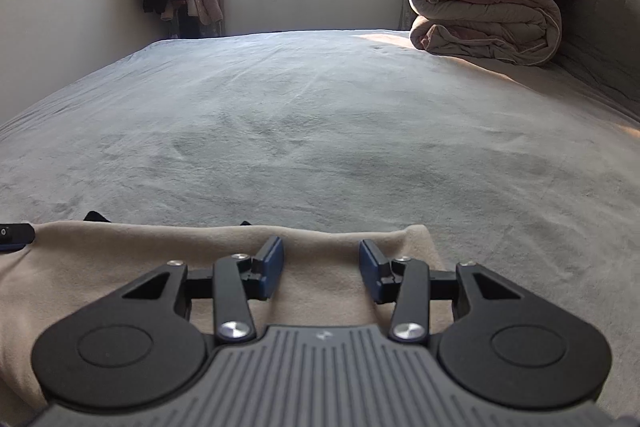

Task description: Fold clothes

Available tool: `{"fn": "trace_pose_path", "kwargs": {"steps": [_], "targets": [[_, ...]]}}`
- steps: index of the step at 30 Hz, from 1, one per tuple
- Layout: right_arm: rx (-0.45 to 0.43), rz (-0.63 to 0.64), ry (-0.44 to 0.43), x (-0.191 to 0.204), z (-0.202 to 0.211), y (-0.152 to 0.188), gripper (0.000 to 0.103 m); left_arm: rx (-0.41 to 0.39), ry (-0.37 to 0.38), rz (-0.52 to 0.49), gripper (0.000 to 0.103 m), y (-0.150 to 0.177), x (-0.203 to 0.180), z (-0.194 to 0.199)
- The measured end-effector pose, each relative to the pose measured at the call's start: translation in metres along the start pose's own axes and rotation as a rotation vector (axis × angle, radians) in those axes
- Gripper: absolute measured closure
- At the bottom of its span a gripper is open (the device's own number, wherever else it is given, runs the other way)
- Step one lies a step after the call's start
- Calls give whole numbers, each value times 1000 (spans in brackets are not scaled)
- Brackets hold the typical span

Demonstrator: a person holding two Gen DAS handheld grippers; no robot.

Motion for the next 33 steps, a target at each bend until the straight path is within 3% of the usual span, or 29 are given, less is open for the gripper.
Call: {"fn": "trace_pose_path", "kwargs": {"steps": [7, 13, 23, 26, 33], "targets": [[18, -52, 9, -22, -3, 1, 63, 5, 1, -17, 71, -2, 2, 4], [10, -89, -8, -25, 11, -5, 58, 20, 79, 36, 62, -9, 6, 24], [17, -26, -89, 12, 39, -7, 56, 96, 100, 143, 53, -8, 18, 53], [23, -3, -119, 25, 46, -5, 55, 115, 88, 166, 45, -6, 22, 59], [38, 55, -180, 53, 58, 3, 55, 201, 66, 207, 45, 11, 29, 54]]}}
Point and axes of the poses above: each gripper's, at about its wrist camera, not at the fingertips, and z roughly against the way its jaws point, x to its left, y to its underside, the point moved 3 cm from there along -z, roughly the way its jaws point, and after that the axes turned 6 degrees about y, right-handed, at the moved point
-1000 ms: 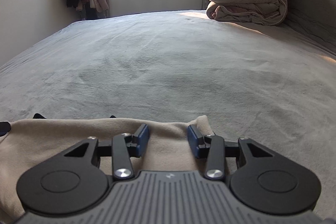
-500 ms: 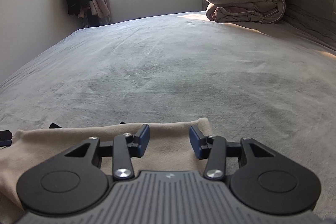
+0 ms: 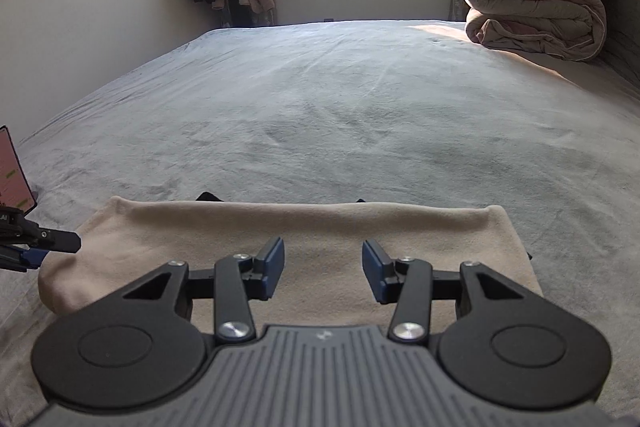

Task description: Fold clothes

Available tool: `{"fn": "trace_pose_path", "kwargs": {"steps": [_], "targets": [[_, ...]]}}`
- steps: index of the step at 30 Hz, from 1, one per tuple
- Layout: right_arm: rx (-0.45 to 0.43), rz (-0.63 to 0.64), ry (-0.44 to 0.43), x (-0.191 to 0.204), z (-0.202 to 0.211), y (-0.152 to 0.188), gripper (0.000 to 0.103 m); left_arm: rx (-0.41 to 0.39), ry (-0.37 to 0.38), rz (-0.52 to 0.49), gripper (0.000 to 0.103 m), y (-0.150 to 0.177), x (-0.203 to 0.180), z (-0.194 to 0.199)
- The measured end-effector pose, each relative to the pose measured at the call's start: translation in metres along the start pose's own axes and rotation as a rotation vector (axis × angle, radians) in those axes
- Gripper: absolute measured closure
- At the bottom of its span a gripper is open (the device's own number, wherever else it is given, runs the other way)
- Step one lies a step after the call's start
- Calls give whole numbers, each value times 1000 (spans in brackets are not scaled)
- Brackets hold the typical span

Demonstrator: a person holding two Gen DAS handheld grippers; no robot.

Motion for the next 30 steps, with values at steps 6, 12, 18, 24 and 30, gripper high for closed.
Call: {"fn": "trace_pose_path", "kwargs": {"steps": [6, 12, 18, 24, 30], "targets": [[8, 43, -38, 19, 5, 7, 55, 14, -5, -30, 46, 8, -9, -5], [23, 66, -79, 33, 4, 10, 57, 47, 14, -42, 47, 12, -12, -12], [44, 69, -107, 39, 1, 13, 67, 63, 19, -29, 56, 10, -10, -13], [62, 72, -147, 45, 1, 14, 82, 71, 36, -15, 77, 9, -13, -11], [86, 68, -173, 50, -1, 17, 84, 59, 50, -36, 81, 3, -33, -1]]}}
Point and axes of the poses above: each gripper's, at about its wrist camera, not at the fingertips, and z roughly against the way its jaws point, x to its left, y to its underside, the point moved 3 cm from there along -z, roughly the way its jaws point, and after that the axes turned 6 degrees about y, right-handed, at the moved point
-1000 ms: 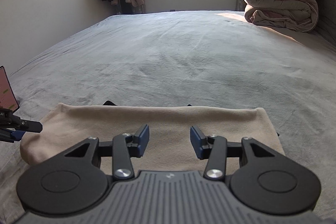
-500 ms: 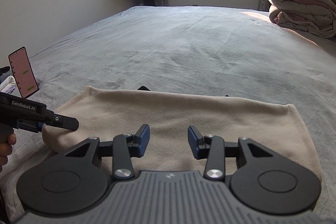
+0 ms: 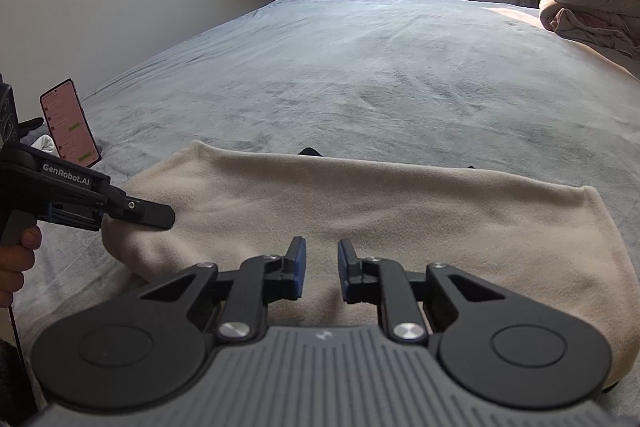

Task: Fold clothes
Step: 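Lift the tee edge with both grippers and fold it over the bundle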

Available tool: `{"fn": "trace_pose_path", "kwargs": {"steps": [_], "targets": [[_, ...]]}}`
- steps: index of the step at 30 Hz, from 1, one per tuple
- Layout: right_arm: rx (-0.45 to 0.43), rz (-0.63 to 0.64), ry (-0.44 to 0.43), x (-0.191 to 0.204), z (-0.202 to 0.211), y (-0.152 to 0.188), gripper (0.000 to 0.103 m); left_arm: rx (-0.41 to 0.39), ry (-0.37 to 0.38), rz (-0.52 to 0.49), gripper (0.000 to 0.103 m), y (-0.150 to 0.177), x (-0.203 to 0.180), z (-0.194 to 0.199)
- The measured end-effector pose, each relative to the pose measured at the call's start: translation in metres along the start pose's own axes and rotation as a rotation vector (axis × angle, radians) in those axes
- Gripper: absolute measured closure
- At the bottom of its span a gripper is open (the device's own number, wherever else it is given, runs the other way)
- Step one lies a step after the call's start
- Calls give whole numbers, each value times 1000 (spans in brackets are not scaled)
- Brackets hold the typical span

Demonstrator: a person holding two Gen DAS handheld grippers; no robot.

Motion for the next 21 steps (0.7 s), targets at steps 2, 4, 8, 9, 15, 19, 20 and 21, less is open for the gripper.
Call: {"fn": "trace_pose_path", "kwargs": {"steps": [2, 4, 8, 9, 15, 19, 20, 21], "targets": [[15, -12, -4, 0, -4, 2, 84, -12, 18, -12, 81, -3, -10, 6], [30, -23, -7, 0, -7, 5, 84, -24, 36, -24, 81, -6, -20, 12], [59, -47, -14, 0, -15, 10, 84, -41, 88, -30, 82, -12, -39, 16], [61, -55, -16, 0, -17, 11, 84, -43, 100, -33, 82, -12, -44, 15], [70, -95, -31, -5, -7, 7, 83, -59, 167, -58, 82, -12, -72, 6], [60, -156, -31, -21, 8, 3, 76, -70, 211, -75, 82, -11, -90, -1], [55, -179, -30, -27, 12, 2, 75, -71, 221, -80, 82, -11, -94, -3], [50, -216, -36, -34, 16, 0, 72, -70, 232, -85, 82, -9, -98, -7]]}}
Point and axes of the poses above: each gripper's, at about its wrist camera, not at the fingertips, and z roughly against the way its jaws point, x to its left, y to its underside, the point moved 3 cm from there along -z, roughly the way its jaws point, and after that the axes turned 6 degrees about y, right-handed, at the moved point
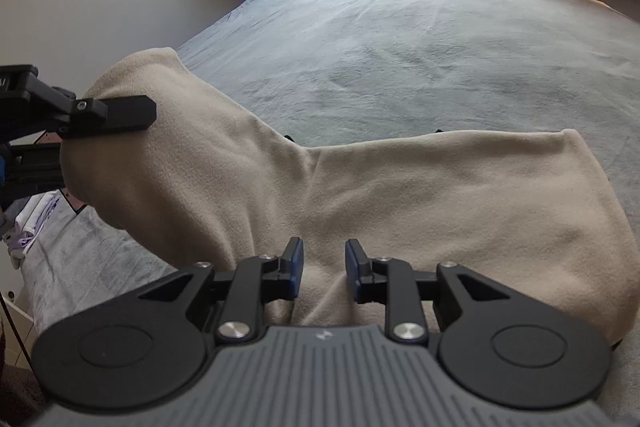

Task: Fold clothes
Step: 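Lift the tee edge with both grippers and fold it over the bundle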

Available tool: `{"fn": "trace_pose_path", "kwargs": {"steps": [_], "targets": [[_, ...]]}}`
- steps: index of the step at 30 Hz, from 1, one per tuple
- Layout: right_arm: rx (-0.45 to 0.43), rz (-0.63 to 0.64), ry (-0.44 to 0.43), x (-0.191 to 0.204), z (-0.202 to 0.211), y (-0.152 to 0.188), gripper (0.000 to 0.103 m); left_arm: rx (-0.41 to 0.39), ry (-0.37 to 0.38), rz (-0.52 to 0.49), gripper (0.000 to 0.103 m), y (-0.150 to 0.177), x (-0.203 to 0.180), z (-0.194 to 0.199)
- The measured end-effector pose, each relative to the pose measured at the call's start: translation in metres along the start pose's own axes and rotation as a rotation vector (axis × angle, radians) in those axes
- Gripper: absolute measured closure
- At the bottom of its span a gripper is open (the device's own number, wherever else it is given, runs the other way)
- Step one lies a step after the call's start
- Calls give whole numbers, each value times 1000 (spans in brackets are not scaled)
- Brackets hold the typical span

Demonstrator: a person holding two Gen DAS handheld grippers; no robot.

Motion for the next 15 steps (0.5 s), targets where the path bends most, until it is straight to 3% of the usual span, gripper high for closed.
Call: {"fn": "trace_pose_path", "kwargs": {"steps": [2, 5, 10, 13, 15], "targets": [[-11, -74, -15, -14, 9, -5, 66, 1, 21, -10, 82, 4, -7, -9], [-24, -205, -65, -37, 20, -12, 65, 3, 52, -21, 82, 9, -16, -23], [-38, -519, -227, -82, 30, -18, 64, 15, 82, -23, 81, 20, -22, -46], [-28, -604, -257, -96, 30, -15, 56, 20, 96, -27, 79, 28, -23, -59], [-22, -660, -276, -105, 30, -13, 48, 37, 108, -31, 71, 35, -21, -67]]}}
Point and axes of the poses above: each gripper's, at about its wrist camera, not at the fingertips, and z roughly against the way its jaws point, x to its left, y to its underside, the point moved 3 cm from there along -z, roughly the way its jaws point, and after that the axes turned 6 degrees about y, right-handed, at the moved point
